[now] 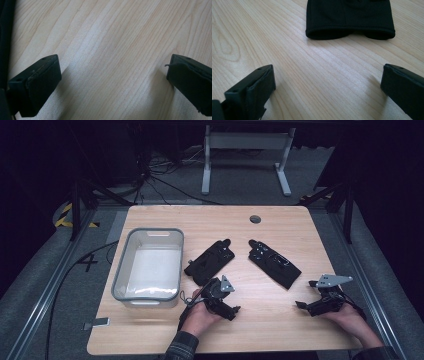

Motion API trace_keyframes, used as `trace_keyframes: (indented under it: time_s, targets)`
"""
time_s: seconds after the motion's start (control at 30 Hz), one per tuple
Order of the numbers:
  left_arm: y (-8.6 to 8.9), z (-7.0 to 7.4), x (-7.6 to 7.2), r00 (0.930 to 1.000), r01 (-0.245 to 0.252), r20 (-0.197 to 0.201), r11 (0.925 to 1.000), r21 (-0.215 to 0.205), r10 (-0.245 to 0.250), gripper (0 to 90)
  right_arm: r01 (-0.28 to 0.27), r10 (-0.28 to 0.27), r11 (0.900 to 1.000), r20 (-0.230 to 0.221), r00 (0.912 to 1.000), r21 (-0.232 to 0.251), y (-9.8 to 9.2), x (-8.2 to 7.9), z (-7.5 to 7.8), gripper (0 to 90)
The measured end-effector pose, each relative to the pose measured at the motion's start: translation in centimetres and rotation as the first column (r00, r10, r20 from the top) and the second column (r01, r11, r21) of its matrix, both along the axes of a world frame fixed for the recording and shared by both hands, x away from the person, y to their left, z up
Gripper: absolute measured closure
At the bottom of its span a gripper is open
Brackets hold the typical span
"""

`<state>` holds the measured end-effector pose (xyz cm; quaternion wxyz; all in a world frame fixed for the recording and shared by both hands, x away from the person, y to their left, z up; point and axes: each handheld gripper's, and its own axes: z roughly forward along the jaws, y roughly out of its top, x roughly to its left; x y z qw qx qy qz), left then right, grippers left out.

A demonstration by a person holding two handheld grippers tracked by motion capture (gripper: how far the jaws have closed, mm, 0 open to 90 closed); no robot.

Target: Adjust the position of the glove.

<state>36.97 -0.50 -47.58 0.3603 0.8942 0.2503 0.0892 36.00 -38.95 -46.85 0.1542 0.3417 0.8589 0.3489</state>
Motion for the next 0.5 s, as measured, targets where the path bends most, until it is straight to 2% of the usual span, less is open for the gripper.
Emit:
trace_keyframes:
  time_s: [0.27,0.37,0.5]
  targets:
    - [0.00,0.00,0.02,1.0000,0.001,-0.001,1.0000,0.001,-0.001,0.0,0.003,-0.003,1.000,-0.001,1.0000,0.000,-0.02,-0.04,0.02,0.3]
    - [0.01,0.01,0.02,1.0000,0.001,-0.002,1.0000,0.002,-0.001,0.0,0.008,-0.008,1.000,-0.009,0.9999,-0.011,-0.04,0.10,0.29,5.6]
    - [0.01,0.00,0.01,1.0000,0.001,-0.001,1.0000,0.000,-0.001,0.0,0.010,-0.010,1.000,-0.020,0.9997,-0.014,-0.16,0.21,0.87,17.1]
